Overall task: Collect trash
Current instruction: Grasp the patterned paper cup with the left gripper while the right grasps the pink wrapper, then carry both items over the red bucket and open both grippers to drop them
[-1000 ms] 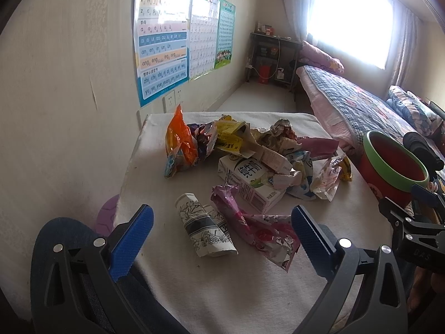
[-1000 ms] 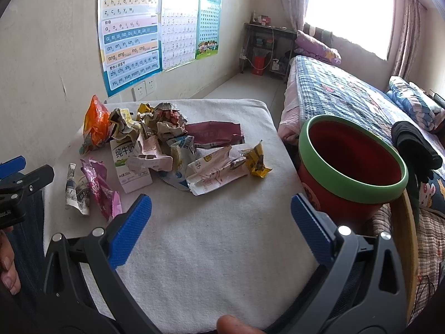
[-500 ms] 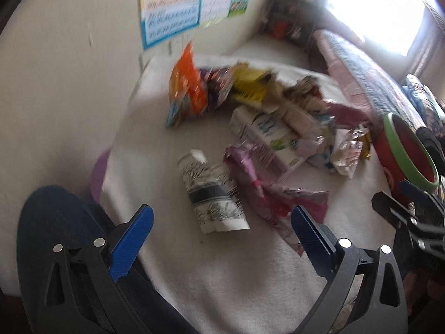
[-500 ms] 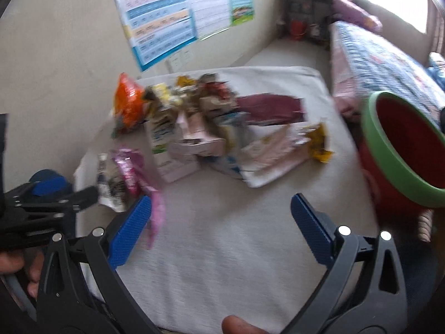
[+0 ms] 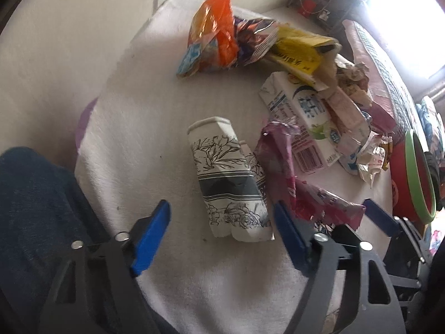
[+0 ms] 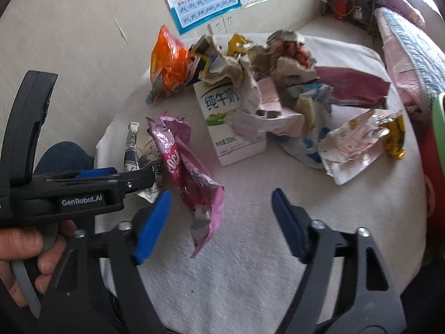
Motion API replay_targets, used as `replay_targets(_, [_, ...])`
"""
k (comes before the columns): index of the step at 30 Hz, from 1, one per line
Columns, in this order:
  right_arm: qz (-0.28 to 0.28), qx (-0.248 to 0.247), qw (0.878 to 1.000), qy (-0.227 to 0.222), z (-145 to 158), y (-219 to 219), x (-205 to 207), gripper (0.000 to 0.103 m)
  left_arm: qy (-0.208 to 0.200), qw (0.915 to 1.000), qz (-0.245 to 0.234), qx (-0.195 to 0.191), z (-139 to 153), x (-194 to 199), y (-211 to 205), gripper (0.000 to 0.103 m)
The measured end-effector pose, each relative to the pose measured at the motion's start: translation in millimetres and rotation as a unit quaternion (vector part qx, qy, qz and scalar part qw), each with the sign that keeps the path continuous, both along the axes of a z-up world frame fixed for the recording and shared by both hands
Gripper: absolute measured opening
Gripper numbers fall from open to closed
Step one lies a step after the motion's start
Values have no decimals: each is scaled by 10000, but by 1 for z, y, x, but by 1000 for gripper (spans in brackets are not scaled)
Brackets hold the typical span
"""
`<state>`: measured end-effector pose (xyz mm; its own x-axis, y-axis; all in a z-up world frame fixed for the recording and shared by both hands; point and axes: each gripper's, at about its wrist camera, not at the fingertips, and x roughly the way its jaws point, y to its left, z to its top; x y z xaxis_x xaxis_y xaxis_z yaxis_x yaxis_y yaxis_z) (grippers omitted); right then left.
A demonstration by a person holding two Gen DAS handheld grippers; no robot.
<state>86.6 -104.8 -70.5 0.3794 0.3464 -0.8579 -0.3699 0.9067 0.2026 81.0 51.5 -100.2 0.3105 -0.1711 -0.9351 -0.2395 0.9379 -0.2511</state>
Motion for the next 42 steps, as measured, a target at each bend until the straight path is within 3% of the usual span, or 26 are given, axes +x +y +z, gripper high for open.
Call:
replay_targets(3, [56,-3,9999,143,-9,5,4,41,46,9998,1,-205,-6,3,1,62])
replay_targets(7, [96,23,9995,285,-14,5,4,13,-11,9991,-124,-412,-6,4,-3,46])
replay_targets(15, [112,80,9996,245,-8,-2,-4,8,-125,9985,-189,-489,4,0,-9,43])
replay_targets(25, [-95,488,9988,53,31,-26,-25,8,-502,9978,-333,-290,38,-17,-10,43])
replay_targets(33, [-764,761,9934,-378,68,-77,-34,8,-821,9939,-681,-296,69,-19,-29,43])
replay_targets(42, [-1631,686,9791,-1007,117,-151,-27,8,-1247,9823,-1334,-422,110,6,-86,43])
